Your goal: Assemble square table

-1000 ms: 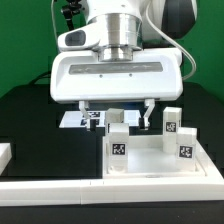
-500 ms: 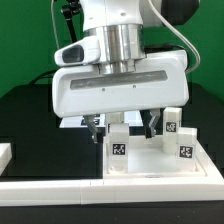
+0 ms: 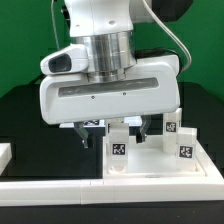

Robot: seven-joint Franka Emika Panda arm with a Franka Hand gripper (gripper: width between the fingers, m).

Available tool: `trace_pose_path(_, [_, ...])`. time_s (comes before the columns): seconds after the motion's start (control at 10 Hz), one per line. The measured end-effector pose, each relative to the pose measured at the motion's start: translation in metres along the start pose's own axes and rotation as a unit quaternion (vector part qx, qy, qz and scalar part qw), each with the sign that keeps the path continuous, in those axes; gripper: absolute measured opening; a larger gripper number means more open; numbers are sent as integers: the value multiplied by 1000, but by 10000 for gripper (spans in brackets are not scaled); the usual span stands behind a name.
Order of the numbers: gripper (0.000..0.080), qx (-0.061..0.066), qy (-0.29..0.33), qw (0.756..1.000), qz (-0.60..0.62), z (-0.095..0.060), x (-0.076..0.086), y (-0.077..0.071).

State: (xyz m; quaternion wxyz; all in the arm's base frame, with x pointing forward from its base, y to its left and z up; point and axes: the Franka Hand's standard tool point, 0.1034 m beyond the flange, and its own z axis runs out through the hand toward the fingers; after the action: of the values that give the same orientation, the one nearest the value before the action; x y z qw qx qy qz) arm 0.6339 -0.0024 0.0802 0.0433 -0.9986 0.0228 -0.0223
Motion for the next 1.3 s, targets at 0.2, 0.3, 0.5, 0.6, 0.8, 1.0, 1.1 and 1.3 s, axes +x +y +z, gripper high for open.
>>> trace_pose_path(0.2, [648,3,-20,1000,17,2,-4,-1])
trace_pose_path(0.3, [516,3,-21,1000,22,3,-4,-1])
trace_pose_path(0.5, [286,3,-21,1000,22,3,-5,-1])
trace_pose_path(0.6, [286,2,-21,998,54,3,-5,-1])
trace_pose_path(0.8, [287,1,-22,991,131,3,-5,-1])
trace_pose_path(1.0, [287,-2,-21,978,210,4,-5,-1])
trace_pose_path(1.1, [287,-7,-16,955,295,4,-6,0])
trace_pose_path(1.3, [288,-17,-13,894,448,4,-8,-3])
